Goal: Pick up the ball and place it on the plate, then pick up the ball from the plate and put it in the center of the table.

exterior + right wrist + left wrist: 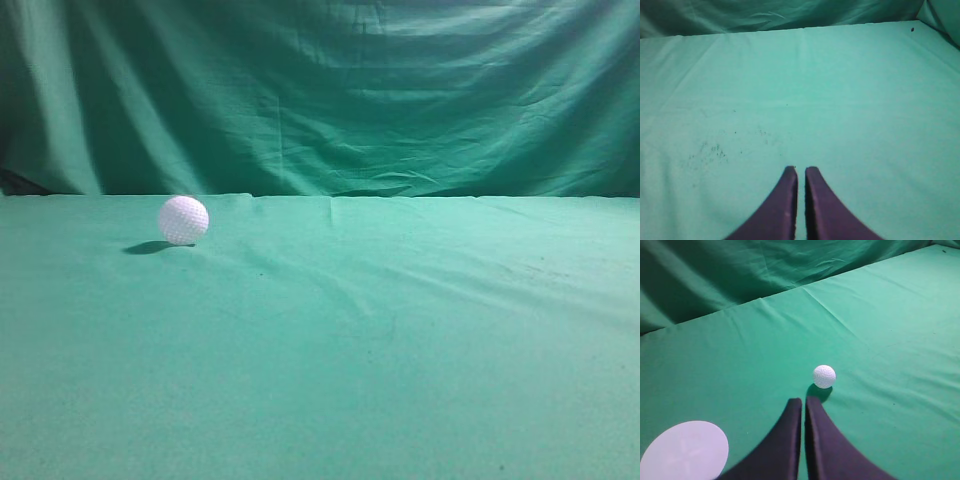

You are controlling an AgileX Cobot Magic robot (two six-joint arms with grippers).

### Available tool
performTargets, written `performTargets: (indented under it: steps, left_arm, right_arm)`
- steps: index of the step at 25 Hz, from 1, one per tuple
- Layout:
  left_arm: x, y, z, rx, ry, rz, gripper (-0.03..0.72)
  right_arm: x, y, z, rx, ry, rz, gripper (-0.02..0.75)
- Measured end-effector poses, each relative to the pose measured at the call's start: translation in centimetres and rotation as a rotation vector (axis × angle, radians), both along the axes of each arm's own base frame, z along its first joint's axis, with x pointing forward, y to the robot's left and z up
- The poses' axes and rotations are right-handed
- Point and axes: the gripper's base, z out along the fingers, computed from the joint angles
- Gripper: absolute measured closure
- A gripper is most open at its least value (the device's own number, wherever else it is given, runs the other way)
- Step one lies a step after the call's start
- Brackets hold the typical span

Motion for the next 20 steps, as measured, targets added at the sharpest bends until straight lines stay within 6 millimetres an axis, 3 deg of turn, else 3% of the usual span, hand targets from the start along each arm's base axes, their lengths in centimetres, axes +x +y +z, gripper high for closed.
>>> performTargets:
  steps: [6,7,8,9,10,11,12,20]
  left_arm:
    - [0.0,0.0,0.0,0.0,0.0,0.0,0.688]
    - [0.0,0.0,0.0,0.0,0.0,0.0,0.688]
    - [0.0,0.0,0.0,0.0,0.0,0.0,0.688]
    - [0.0,0.0,0.0,0.0,0.0,0.0,0.688]
    - [0.0,0.0,0.0,0.0,0.0,0.0,0.688]
    - [0.0,0.0,0.0,0.0,0.0,0.0,0.688]
    - [0.0,0.0,0.0,0.0,0.0,0.0,0.688]
    - [-0.4,0.07,0.24,-0.002,-0.025,-0.001,0.688]
  right_arm:
    - [0.0,0.0,0.0,0.0,0.0,0.0,0.738]
    - [0.0,0.0,0.0,0.0,0.0,0.0,0.688]
    - [0.0,0.0,0.0,0.0,0.0,0.0,0.688]
    - [0.0,0.0,0.0,0.0,0.0,0.0,0.738]
    - [0.0,0.0,0.0,0.0,0.0,0.0,0.738]
    - [0.0,0.0,0.0,0.0,0.0,0.0,0.688]
    - [0.0,0.0,0.0,0.0,0.0,0.0,0.738]
    - [0.0,0.0,0.0,0.0,0.0,0.0,0.738]
